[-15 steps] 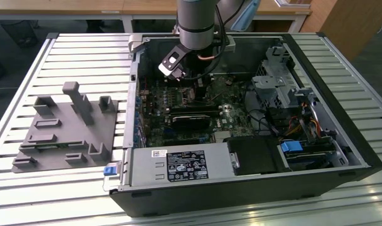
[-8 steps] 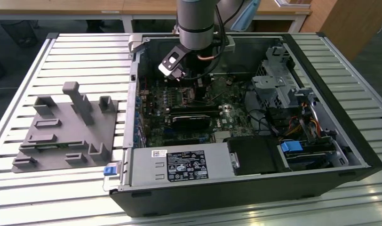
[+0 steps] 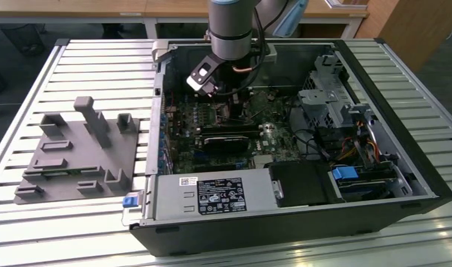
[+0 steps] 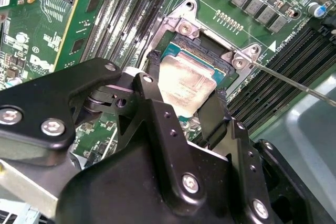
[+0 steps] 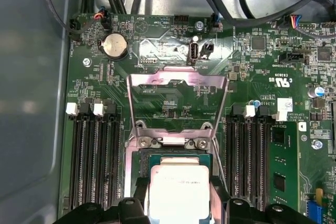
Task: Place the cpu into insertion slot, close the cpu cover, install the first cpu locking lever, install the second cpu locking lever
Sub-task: 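Place the cpu into insertion slot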
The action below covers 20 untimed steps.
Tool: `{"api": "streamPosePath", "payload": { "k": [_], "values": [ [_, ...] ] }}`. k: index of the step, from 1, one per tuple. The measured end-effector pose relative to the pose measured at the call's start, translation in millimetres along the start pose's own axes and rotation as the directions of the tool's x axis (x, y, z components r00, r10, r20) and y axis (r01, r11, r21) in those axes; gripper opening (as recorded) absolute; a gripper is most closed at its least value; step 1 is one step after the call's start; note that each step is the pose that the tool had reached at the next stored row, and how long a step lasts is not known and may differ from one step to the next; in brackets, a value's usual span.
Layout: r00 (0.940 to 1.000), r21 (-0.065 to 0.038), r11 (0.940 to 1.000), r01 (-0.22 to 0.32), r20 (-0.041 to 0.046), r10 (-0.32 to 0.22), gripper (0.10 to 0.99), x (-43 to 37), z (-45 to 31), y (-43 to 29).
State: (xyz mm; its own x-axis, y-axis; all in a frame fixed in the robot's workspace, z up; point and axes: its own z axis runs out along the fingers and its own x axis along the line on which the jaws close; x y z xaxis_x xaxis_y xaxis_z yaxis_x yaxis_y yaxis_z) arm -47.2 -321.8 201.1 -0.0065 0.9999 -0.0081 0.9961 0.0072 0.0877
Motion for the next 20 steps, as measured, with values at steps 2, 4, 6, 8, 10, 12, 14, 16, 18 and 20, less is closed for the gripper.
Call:
{"api": "streamPosePath", "payload": {
  "k": [2,4,6,8,10,12,14,16,18,20],
  "values": [
    [1.0,0.0,1.0,0.0,0.0001,0.0,0.541,0.0,1.0,-0.2],
    [1.0,0.0,1.0,0.0,0.0,0.0,0.541,0.1,2.0,-0.3],
    [1.0,0.0,1.0,0.0,0.0002,0.0,0.541,0.0,2.3,-0.6],
    [1.0,0.0,1.0,0.0,0.0,0.0,0.541,0.1,2.9,-0.8],
    [1.0,0.0,1.0,0.0,0.0001,0.0,0.541,0.1,3.4,-0.8],
    [1.0,0.0,1.0,0.0,0.0002,0.0,0.541,0.4,3.7,-0.8],
    [1.0,0.0,1.0,0.0,0.0,0.0,0.541,0.6,4.1,-0.9],
    [1.0,0.0,1.0,0.0,0.0,0.0,0.541,0.9,4.7,-0.9],
    [1.0,0.001,1.0,0.0,-0.0001,0.0,0.541,1.4,5.7,-1.0],
    [1.0,0.001,1.0,0.0,0.0001,0.0,0.541,1.7,6.8,-1.1]
  ]
}}
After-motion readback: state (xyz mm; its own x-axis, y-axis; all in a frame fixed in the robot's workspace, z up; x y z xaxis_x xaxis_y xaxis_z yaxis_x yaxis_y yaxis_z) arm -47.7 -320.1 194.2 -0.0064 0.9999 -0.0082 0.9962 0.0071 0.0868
